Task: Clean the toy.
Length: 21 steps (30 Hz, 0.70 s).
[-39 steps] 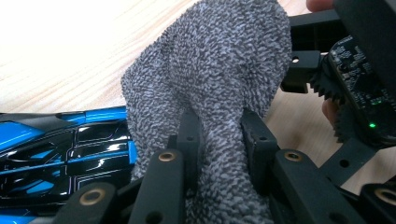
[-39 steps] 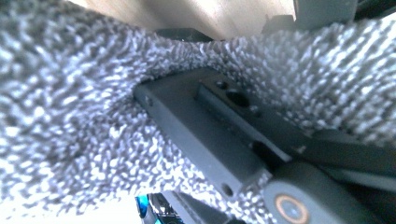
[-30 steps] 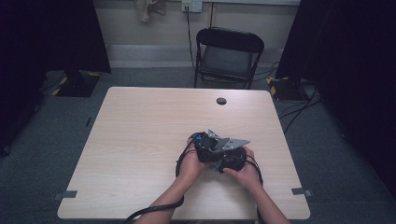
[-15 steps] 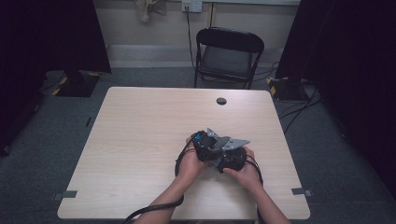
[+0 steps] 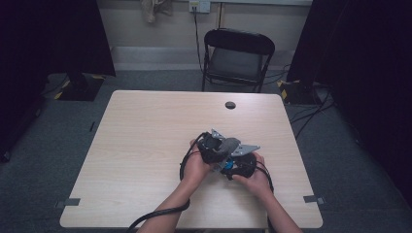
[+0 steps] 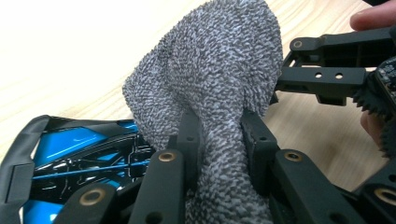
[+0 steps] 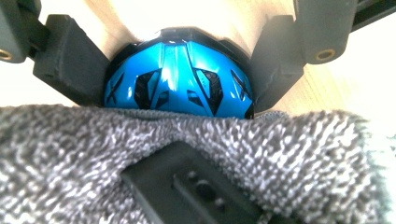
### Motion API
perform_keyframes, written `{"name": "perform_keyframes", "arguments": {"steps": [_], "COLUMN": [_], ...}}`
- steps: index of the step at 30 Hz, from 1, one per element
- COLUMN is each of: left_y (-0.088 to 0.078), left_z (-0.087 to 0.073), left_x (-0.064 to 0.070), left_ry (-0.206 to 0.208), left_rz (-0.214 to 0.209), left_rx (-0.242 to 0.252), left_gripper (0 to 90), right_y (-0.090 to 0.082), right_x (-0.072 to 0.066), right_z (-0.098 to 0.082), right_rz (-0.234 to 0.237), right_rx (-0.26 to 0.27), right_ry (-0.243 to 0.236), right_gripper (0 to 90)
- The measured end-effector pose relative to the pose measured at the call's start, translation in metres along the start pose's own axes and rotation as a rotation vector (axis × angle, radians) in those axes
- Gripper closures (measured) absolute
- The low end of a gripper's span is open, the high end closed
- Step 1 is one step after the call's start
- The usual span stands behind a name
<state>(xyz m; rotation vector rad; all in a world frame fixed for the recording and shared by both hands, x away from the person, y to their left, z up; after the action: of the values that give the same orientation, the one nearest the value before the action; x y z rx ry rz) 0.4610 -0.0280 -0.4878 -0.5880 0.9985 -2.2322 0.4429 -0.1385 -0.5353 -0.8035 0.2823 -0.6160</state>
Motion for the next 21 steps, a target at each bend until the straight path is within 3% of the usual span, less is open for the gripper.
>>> {"name": "perform_keyframes", "arguments": {"steps": [8,21], "left_y": [-0.003,-0.008], "left_z": [0.001,0.002], "left_x": [-0.007,-0.022], "left_ry": [0.006,-0.031], "left_rz": [0.019,0.035], "left_rx": [0.003,0.013], "left_gripper": [72.8,72.7], "right_y": [0.0,0.0], "right_x": [0.0,0.0], "right_z": [0.0,0.0], "right_rz": [0.0,-0.001], "right_rx": [0.0,0.001], "right_ry": [0.0,0.001], "right_gripper": [24.1,24.1]}}
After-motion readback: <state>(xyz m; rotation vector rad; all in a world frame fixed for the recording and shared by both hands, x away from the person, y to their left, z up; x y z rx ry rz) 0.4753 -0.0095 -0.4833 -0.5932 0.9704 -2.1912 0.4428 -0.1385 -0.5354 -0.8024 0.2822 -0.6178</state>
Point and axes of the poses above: each handheld gripper's, and its own axes: y roughly forward along the jaws, z roughly out of its top, x roughly to its right, the point moved 5 cm from there along y, roughly forward along the jaws, and after that the axes turned 6 degrees about -x, right-handed, at the moved point
